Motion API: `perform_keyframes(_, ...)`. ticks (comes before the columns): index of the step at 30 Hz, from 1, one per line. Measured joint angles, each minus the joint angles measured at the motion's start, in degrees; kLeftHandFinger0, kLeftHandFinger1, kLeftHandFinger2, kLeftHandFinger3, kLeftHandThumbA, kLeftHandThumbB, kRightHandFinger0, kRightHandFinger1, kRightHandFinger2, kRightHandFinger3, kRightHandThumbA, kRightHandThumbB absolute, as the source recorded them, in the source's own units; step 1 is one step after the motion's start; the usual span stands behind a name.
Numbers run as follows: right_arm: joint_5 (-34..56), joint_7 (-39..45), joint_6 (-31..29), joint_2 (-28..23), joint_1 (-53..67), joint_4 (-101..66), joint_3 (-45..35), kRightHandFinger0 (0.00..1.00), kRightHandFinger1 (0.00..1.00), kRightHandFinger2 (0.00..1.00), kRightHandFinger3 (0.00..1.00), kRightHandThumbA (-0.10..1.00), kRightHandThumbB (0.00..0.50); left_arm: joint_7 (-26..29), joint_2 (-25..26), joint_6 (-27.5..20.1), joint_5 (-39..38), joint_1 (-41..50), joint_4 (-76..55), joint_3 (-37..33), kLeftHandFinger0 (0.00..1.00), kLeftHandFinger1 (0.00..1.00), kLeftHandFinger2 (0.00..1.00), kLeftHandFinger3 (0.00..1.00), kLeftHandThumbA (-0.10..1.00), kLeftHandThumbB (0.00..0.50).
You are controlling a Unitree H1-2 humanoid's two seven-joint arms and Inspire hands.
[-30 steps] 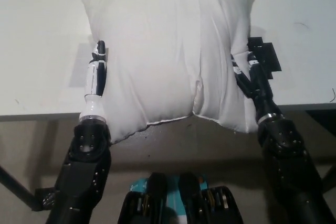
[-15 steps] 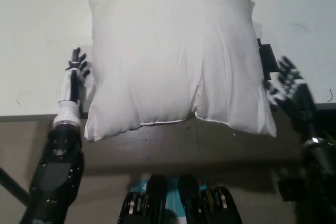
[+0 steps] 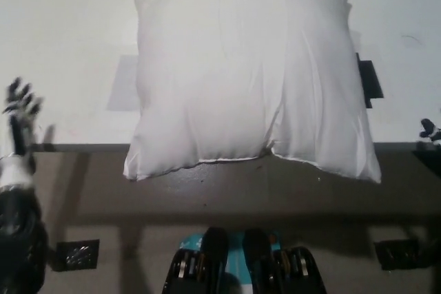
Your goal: The robot uses both hands to lift the pillow and then drops it on the table
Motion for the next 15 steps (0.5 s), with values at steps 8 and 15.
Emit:
perform_keyframes(8, -1.8, -0.9, 1.2, 0.0, 11.9, -14.4, 0.0, 1.0, 1.0, 1.0, 1.0, 1.0, 0.365, -0.2, -4.6, 1.8, 0.1, 13.7, -19.7, -1.2, 1.0, 1.0, 1.0, 1.0, 1.0, 0.266)
perform_keyframes(15, -3.7, -1.0, 2.1, 1.5, 23.3, -28.7, 0.1, 1.0, 1.0, 1.0, 1.0, 1.0, 0.298, -0.2, -9.5, 3.3, 0.2, 24.0, -34.4, -3.7, 1.0, 1.0, 1.0, 1.0, 1.0, 0.279)
